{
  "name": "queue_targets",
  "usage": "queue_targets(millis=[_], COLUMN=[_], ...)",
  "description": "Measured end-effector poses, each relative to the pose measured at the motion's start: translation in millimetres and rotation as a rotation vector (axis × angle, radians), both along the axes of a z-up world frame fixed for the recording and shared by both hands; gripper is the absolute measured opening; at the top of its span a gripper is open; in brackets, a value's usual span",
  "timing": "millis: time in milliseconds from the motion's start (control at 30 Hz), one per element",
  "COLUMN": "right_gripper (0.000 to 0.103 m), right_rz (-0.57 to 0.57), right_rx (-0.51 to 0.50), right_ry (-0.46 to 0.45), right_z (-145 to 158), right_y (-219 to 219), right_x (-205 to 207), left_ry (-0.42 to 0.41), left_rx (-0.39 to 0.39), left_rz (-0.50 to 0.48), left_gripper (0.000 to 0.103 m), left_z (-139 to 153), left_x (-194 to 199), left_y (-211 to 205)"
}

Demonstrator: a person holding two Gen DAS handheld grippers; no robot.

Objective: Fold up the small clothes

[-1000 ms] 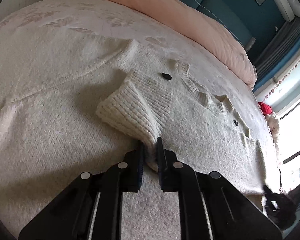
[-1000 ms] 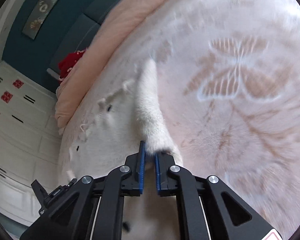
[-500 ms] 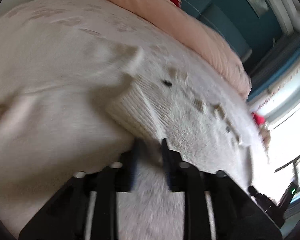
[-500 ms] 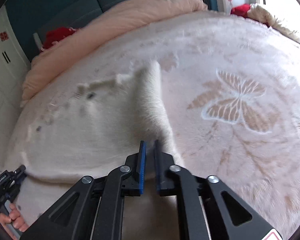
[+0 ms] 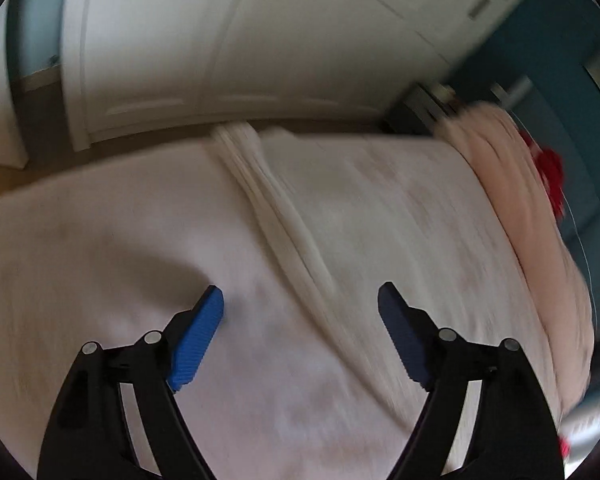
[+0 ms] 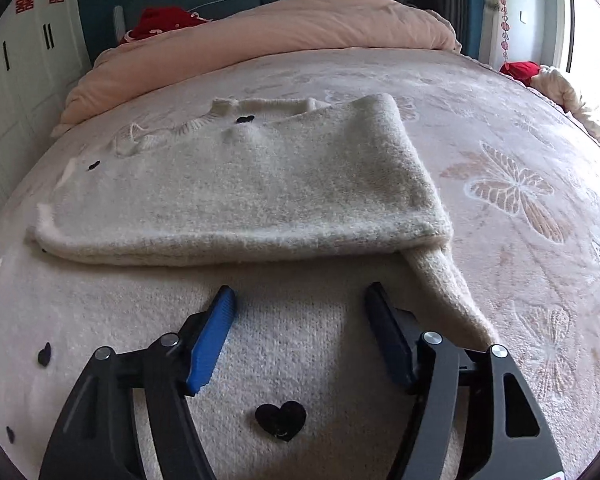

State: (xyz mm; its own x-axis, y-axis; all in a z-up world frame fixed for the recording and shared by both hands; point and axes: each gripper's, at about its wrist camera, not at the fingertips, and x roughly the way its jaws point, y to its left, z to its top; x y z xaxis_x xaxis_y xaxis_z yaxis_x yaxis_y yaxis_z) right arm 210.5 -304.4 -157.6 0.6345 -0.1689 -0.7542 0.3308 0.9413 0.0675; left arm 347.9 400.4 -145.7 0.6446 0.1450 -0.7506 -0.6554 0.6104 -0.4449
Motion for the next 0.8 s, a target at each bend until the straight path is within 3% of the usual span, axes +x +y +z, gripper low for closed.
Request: queue_targets(millis=[67, 100, 133, 200, 300, 400, 500, 600, 667, 700, 733, 800], right_gripper=[0.068, 0.068, 0.069, 0.07, 0.07, 0.07, 0.07, 0.071, 0.072, 0.072, 0.074, 0.077], right_rz=[-0.002, -0.002, -0.002, -0.002, -0.003, -0.002, -0.002, 0.001, 0.005, 0.008, 0.013, 0.026], right_rx=[-0.013, -0.018, -0.019, -0.02, -0.018, -0.008, 0.002, 0.019, 0.031, 0.038, 0.05, 0.071], right_ry=[0.001, 0.001, 0.001, -0.002, -0.01, -0.018, -0.021, -0.026, -0.029, -0.03, -0.031, -0.032], right_z=[-2, -3, -2, -4, -3, -3, -2, -1, -1, -1, 0, 1], right_y=[2, 3, 1, 1, 1, 0, -1, -3, -5, -6, -7, -8], right_x=[3, 3, 3, 3, 2, 0, 0, -2, -2, -2, -2, -2], left_ry=[0.008, 0.015, 0.041, 0.007, -0.131, -0.284, -0.351, -0.311, -0.206, -0.13, -0.084, -0.016], left_rx=[0.041, 0.051, 0.04, 0.041, 0.139, 0.187, 0.149, 0.104, 0.108, 0.111, 0.112, 0.122], left_rz=[0.002, -0.024, -0.058, -0.068, -0.216, -0.462, -0.695, -0.867, -0.96, -0.993, -0.999, -0.963], left_gripper=[0.058, 0.027, 0.009, 0.008, 0.008, 0.008, 0.008, 0.01, 0.015, 0.021, 0.035, 0.043], left_z=[0, -1, -3, 9, 62, 127, 153, 137, 102, 75, 57, 25], left_x=[14, 23, 35, 39, 43, 42, 32, 22, 8, -2, -12, -32], left_y=[7, 7, 6, -1, -54, -158, -266, -357, -415, -439, -448, -453])
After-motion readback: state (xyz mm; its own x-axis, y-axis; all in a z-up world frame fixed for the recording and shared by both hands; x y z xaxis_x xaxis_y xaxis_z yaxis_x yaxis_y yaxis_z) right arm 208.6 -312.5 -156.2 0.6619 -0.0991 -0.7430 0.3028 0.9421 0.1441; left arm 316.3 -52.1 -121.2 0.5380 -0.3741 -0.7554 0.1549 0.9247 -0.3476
